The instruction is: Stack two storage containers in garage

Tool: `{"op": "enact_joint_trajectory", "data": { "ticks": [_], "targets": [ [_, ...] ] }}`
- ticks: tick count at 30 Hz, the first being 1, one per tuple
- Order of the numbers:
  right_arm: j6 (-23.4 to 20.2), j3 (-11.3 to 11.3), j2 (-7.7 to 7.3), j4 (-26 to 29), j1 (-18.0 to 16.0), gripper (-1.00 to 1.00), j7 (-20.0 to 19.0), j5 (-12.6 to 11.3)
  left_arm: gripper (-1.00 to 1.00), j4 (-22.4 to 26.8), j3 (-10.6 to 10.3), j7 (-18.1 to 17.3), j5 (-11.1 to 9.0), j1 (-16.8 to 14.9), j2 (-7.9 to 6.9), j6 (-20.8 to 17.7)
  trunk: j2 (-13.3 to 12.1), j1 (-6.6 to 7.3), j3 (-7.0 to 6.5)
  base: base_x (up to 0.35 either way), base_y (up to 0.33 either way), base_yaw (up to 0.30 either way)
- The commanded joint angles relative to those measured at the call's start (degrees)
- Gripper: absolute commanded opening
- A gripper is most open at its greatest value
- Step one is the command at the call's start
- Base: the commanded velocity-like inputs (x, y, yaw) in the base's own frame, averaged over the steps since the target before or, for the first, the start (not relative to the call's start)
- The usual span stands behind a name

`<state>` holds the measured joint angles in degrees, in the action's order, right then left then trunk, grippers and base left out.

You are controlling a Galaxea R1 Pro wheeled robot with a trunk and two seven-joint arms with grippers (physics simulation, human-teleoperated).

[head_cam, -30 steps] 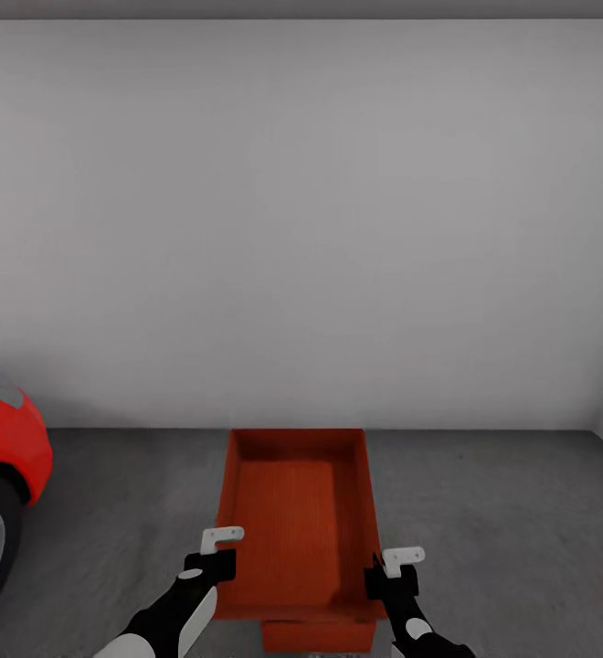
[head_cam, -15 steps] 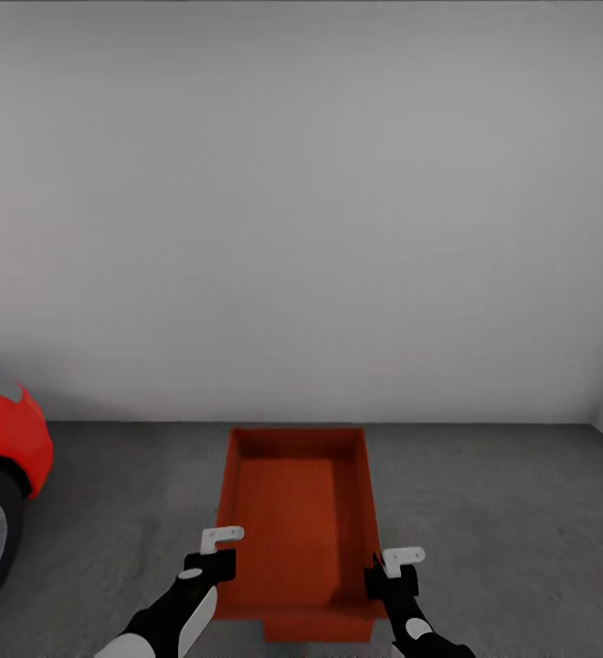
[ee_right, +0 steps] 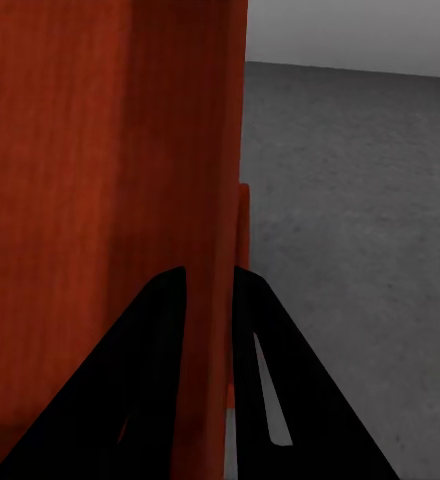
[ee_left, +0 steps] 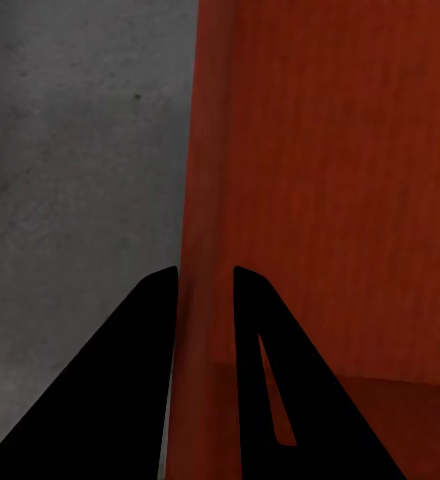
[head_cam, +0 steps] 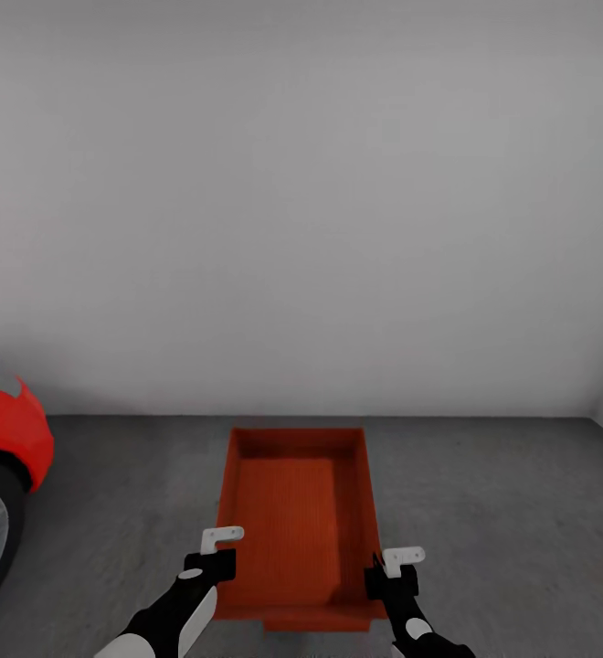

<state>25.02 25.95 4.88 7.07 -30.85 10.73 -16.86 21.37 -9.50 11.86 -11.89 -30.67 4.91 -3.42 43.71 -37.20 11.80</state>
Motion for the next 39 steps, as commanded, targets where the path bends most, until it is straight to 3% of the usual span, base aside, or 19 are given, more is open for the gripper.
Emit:
{"op": "enact_joint_trajectory", "data": {
  "ticks": [1, 39],
  "targets": [
    [4.25, -0.99, -0.4, 0.05, -0.09, -1.0, 3.58, -0.63, -1.0, -0.45, -0.61, 0.89, -0.59, 0.0, -0.37, -0.34, 0.07, -0.01, 0.17, 0.0, 0.0, 0.0],
    [4.25, -0.99, -0.46, 0.05, -0.09, -1.0, 3.52, -0.63, -1.0, -0.45, -0.61, 0.86, -0.55, 0.0, -0.34, -0.3, 0.07, -0.01, 3.65, 0.0, 0.0, 0.0]
  ]
}}
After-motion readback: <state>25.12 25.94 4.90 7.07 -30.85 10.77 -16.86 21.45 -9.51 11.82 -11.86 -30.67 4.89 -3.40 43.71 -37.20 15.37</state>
